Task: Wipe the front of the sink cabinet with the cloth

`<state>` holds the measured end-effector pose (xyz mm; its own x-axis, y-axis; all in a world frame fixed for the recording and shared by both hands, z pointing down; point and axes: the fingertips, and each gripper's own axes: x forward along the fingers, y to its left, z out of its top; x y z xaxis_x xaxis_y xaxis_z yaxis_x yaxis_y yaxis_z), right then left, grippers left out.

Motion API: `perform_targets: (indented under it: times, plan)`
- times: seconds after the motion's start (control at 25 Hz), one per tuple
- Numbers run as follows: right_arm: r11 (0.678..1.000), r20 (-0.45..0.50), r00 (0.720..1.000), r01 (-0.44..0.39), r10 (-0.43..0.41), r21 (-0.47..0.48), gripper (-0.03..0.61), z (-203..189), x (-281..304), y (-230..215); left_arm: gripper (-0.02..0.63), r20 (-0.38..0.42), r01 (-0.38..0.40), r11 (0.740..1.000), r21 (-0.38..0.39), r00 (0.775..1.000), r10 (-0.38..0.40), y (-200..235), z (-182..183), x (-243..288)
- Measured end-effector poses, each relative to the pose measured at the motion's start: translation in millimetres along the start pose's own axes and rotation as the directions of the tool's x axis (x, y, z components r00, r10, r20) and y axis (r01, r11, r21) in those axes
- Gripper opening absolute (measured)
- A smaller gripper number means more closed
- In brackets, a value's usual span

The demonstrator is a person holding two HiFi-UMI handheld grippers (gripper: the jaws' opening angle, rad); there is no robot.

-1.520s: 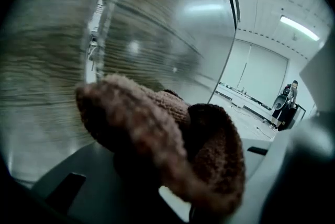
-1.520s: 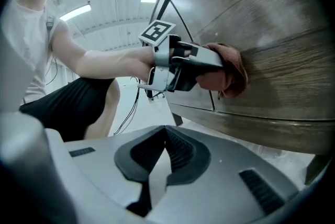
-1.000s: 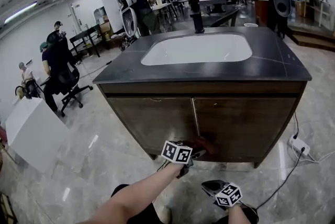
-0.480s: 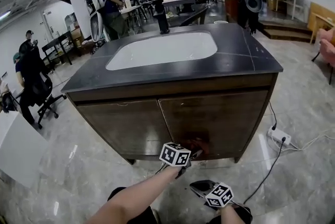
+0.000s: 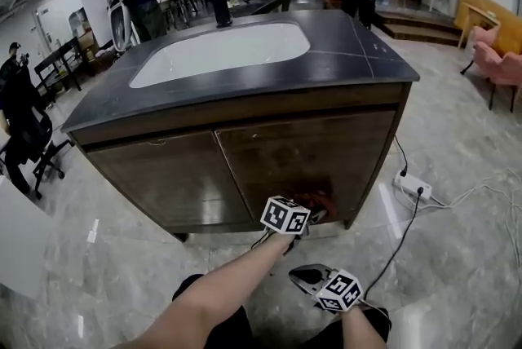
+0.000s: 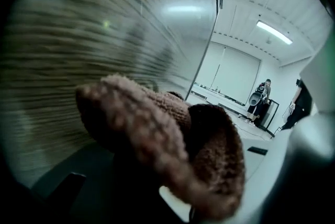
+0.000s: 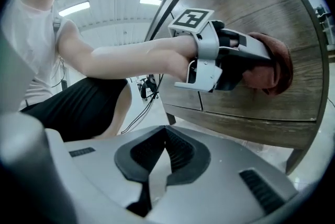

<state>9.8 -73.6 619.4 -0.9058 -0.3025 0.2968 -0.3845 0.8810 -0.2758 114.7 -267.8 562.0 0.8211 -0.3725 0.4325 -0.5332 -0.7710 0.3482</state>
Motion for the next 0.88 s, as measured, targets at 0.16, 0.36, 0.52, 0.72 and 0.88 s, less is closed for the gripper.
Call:
perform_targets:
  times: [0.16,0.36,0.52,0.72,0.88]
  plan:
    - [0.999,0.010,0.999,0.047,-0.047,0.011,0.012,1,-20,3,0.120,-0.015,0.058,0.998,-0.019,0.998,-0.059,-18,-2,29]
    - [0.997,0.005,0.997,0.075,-0.075,0.008,0.012,4,-32,5,0.120,0.027,0.130,0.990,-0.058,0.991,-0.128,-40,17,62]
    - [0.994,-0.007,0.995,0.104,-0.104,0.018,0.012,0,-41,-1,0.120,0.055,0.176,0.980,-0.096,0.984,-0.171,-62,27,88]
    - [0.993,-0.019,0.994,0.112,-0.112,0.045,0.012,-10,-45,-4,0.120,0.109,0.219,0.961,-0.168,0.973,-0.203,-77,37,97]
    - [0.992,-0.041,0.993,0.111,-0.109,0.066,0.012,-24,-45,-15,0.120,0.122,0.157,0.982,-0.105,0.982,-0.144,-71,46,80]
